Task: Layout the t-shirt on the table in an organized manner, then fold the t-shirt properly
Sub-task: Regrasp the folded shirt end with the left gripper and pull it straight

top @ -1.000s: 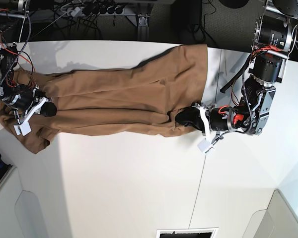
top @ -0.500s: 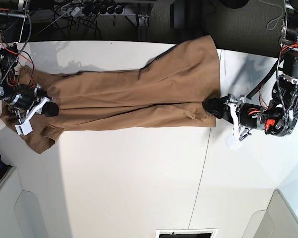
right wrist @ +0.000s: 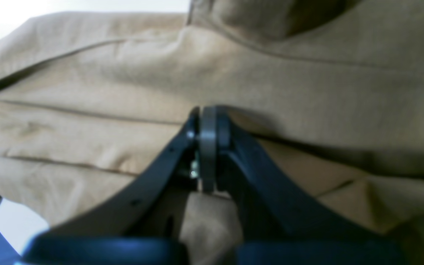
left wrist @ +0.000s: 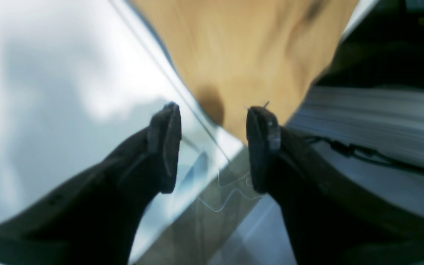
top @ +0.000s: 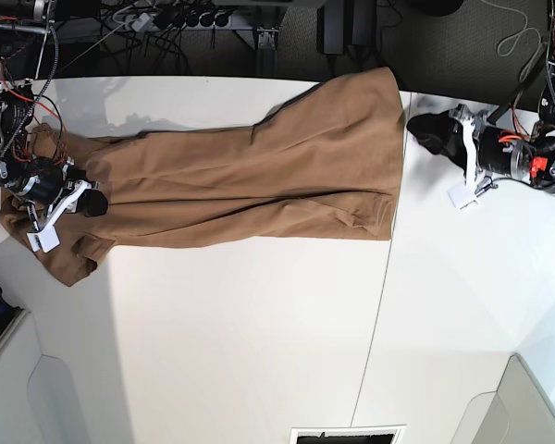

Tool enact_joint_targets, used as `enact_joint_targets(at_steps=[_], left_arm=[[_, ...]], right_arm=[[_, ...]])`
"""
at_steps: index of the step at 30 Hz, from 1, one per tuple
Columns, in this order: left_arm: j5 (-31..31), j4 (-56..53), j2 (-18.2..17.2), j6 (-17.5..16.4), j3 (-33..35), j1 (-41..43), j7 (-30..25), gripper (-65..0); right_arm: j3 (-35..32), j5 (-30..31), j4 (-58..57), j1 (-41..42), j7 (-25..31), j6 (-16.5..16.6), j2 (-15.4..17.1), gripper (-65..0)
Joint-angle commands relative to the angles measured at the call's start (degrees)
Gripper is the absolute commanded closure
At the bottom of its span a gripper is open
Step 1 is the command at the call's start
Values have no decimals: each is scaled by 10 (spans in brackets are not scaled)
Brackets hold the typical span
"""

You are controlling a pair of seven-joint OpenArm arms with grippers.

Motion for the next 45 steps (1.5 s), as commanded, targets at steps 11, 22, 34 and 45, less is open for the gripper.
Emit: enact_joint_targets(at_steps=[11,22,34,45], left_arm=[[51,27,12,-1,-33,80,-58,-318],[90,27,81,-1,-33,80,-63,-315],[109,50,69,-1,-33,57,-68,0],[110,119,46,-1,-33,-5,-65,0]], right_arm=[[2,-9,4,7,-6,-2,9,0],[2,-9,4,6,-6,-2,9,0],[2,-10,4,6,-6,-2,9,0],[2,-10,4,6,-5,-2,9,0]])
